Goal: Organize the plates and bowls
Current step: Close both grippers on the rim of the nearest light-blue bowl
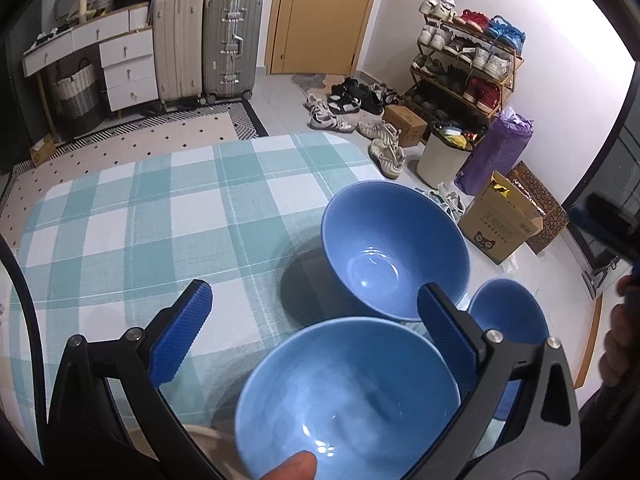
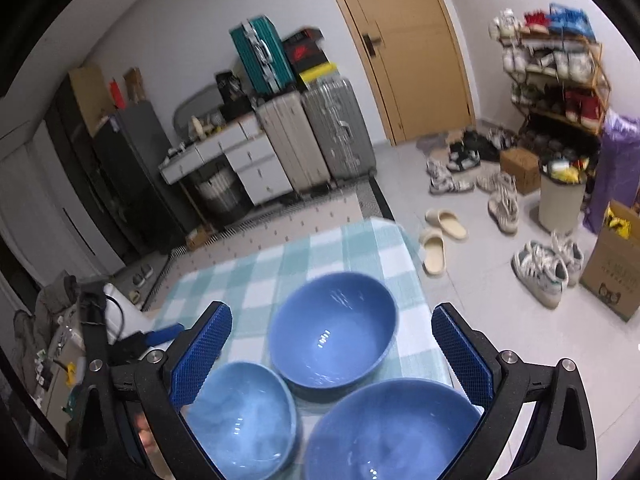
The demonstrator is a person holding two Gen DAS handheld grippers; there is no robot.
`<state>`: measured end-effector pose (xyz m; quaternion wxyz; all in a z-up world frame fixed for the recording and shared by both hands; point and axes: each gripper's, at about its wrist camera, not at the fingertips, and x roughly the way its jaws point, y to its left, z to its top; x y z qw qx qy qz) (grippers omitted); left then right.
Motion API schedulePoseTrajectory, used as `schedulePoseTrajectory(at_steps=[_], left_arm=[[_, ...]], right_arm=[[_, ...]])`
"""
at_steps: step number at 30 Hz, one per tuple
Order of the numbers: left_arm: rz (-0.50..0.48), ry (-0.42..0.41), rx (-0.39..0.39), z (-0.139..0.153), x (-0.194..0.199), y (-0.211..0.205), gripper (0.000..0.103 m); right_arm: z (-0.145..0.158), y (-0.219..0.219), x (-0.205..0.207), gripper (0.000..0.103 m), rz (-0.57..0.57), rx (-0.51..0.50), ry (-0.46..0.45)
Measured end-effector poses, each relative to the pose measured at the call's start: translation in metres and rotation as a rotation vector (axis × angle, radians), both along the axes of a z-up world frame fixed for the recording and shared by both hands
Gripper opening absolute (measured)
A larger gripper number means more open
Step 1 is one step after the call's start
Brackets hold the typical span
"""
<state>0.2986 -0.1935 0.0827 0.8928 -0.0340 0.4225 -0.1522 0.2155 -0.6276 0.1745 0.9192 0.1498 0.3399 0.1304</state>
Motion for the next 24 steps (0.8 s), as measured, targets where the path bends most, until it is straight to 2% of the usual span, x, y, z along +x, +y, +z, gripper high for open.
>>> schedulePoseTrajectory(at_steps=[7,10,14,17,19,21,22,24], left_arm=[[-0.008,0.058,0.012,-0.023,0.03,-0.018,0.101],[-0.009,0.09,0.006,-0.033,0.042,-0.021,0.091],[-0.019,0.142,-0.008,-0.049,0.059,-0.027,0.073],[-0.019,0.17,0.015,-0.06,0.069,-0.035,0.061],[-0.032,0.18,0.021,-0.066,0.072,-0.04,0.056],[-0.039,0.184,0.022,-0.071,0.076,-0.045,0.046],[-0.04,0.184,0.014,-0.072,0.078,-0.046,0.043],[-0.047,0.184,-0.003,-0.074,0.079,-0.048,0.03]], right_arm=[[-0.051,-0.003,0.042,0.102,0.017,-0.044,0.116],[-0.069,-0.002,0.056,0.102,0.027,-0.063,0.153],[-0.09,0.0,0.075,0.101,0.045,-0.081,0.199],[-0.105,0.003,0.088,0.094,0.066,-0.085,0.241],[-0.114,0.008,0.095,0.088,0.083,-0.1,0.264],[-0.122,0.012,0.101,0.08,0.096,-0.11,0.284],[-0.127,0.014,0.104,0.079,0.102,-0.112,0.296],[-0.134,0.017,0.108,0.077,0.101,-0.114,0.312]])
